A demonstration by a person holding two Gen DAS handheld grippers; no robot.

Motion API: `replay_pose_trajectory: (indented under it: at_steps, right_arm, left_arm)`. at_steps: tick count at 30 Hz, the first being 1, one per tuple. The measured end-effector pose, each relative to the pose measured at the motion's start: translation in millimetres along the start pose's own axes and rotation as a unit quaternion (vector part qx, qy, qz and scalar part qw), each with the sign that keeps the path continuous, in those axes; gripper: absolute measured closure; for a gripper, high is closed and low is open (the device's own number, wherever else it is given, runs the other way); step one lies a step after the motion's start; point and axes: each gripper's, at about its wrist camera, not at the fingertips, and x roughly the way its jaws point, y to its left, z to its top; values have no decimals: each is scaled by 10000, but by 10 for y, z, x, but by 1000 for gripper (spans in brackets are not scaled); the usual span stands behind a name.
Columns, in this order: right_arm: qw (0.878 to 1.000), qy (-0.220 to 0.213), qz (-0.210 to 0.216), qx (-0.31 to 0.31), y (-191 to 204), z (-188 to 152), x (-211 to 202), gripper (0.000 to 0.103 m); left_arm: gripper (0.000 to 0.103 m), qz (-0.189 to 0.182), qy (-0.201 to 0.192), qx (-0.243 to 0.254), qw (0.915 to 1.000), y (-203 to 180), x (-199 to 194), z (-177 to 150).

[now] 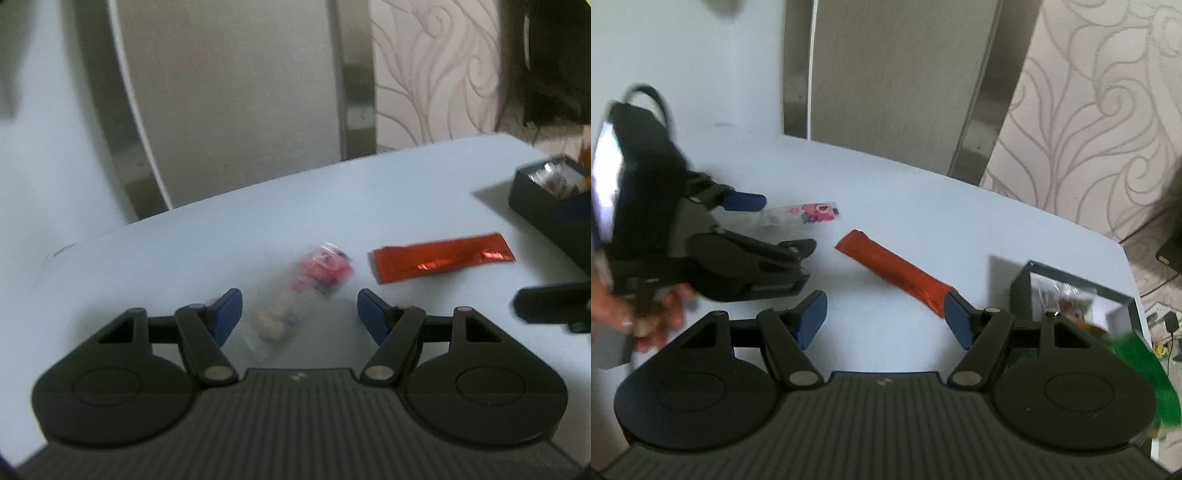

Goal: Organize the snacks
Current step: 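Move both tools back to the table toward the orange-red bar and pink packet, then close the right tool on the orange-red bar while the left tool grasps the pink packet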

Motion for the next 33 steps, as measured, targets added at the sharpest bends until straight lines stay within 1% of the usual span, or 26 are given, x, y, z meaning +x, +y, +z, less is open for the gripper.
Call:
replay_pose_trajectory:
  at_steps: [2, 3, 5, 8, 12, 14, 15, 17, 18, 19, 20, 21, 22, 23, 24, 25, 27, 33]
  right_arm:
    - [9998, 84, 32, -186, 25, 61, 143, 29]
    - [9995, 131, 28, -281, 40, 85, 209, 29]
    - [9985, 215, 48, -499, 75, 132, 342, 29]
    - [9971, 215, 142, -718, 97, 195, 518, 29]
    - [9953, 499, 322, -760, 45, 238, 766, 29]
    - [9959, 495, 476, -583, -49, 254, 822, 28]
    - [9959, 524, 475, -556, -82, 269, 847, 27]
    - [9952, 603, 608, -483, -168, 301, 897, 27]
    - [9945, 656, 684, -446, -202, 315, 916, 27]
    - [9940, 692, 738, -407, -233, 325, 931, 27]
    - [9936, 737, 769, -389, -253, 338, 939, 30]
    - [9930, 766, 815, -370, -260, 343, 934, 41]
    - [9929, 757, 853, -328, -264, 349, 919, 49]
    - [9931, 759, 840, -298, -259, 347, 894, 61]
    - [9933, 752, 818, -302, -241, 337, 874, 66]
    - [9939, 727, 759, -345, -207, 318, 851, 68]
    - [9949, 688, 606, -432, -114, 274, 811, 73]
    - [9970, 663, 314, -234, 63, 37, 574, 75]
  left_arm:
    - [32, -35, 107, -99, 9999, 70, 34, 2]
    - [30, -35, 155, -89, 9998, 98, 62, -5]
    - [30, -81, 148, -68, 9998, 131, 87, 8]
    - [31, -231, 204, -14, 9995, 179, 141, 73]
    - [33, -554, 265, 256, 9978, 190, 213, 142]
    - [33, -638, 226, 397, 9969, 162, 224, 145]
    - [33, -709, 218, 436, 9963, 148, 229, 149]
    - [33, -781, 225, 423, 9958, 134, 247, 162]
    - [35, -806, 233, 386, 9957, 130, 254, 165]
    - [40, -866, 242, 324, 9954, 130, 259, 168]
    - [42, -900, 243, 269, 9953, 129, 258, 166]
    - [45, -902, 224, 268, 9953, 118, 250, 160]
    - [49, -908, 190, 279, 9953, 103, 236, 148]
    - [51, -908, 168, 278, 9953, 90, 220, 140]
    - [55, -902, 153, 260, 9955, 82, 212, 131]
    - [62, -903, 139, 241, 9955, 73, 199, 121]
    - [69, -928, 111, 256, 9953, 50, 171, 99]
    - [69, -921, 76, 200, 9955, -1, 47, -5]
